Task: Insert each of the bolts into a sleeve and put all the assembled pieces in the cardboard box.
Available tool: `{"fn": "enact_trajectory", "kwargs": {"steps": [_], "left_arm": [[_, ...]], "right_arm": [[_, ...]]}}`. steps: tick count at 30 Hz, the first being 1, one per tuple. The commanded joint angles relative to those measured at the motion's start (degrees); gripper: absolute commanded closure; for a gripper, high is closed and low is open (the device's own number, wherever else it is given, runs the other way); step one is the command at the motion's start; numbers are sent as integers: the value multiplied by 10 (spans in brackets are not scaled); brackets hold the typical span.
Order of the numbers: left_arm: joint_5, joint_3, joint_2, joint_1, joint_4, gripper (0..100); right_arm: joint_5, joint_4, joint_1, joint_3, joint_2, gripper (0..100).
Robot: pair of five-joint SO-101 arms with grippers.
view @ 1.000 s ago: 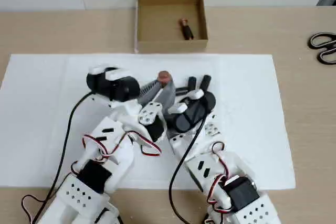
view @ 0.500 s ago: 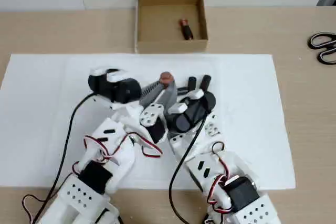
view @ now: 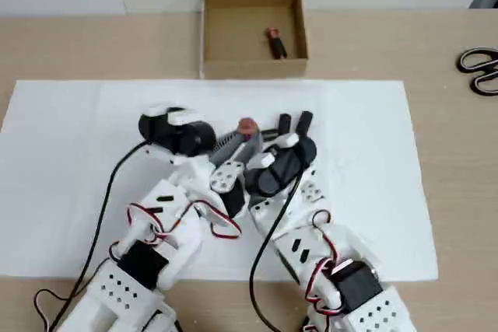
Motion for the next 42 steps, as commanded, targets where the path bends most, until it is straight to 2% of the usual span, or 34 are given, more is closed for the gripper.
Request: {"fn": "enact_trajectory", "kwargs": {"steps": [1,6,19,24,29,36,42], "left_arm": [[-1,-1,-3,1,18,994],[-1,-1,-3,1,20,994],[-1,-4,-4,1,98,994],[-2,-3,-4,1,98,994],[-42,-1,-4,1,99,994],[-44,-1,-4,1,99,994],[-43,-4,-4,1,145,994]], "right_arm": [[-5,-15,-1,-6,-8,995],[-5,-15,-1,-6,-8,995],[-5,-15,-1,-6,-8,995],[-5,-15,-1,-6,-8,995],[-5,-15,0,-6,-8,995],[-5,-15,0,-6,-8,995],[-5,-15,0,-6,-8,995]]}}
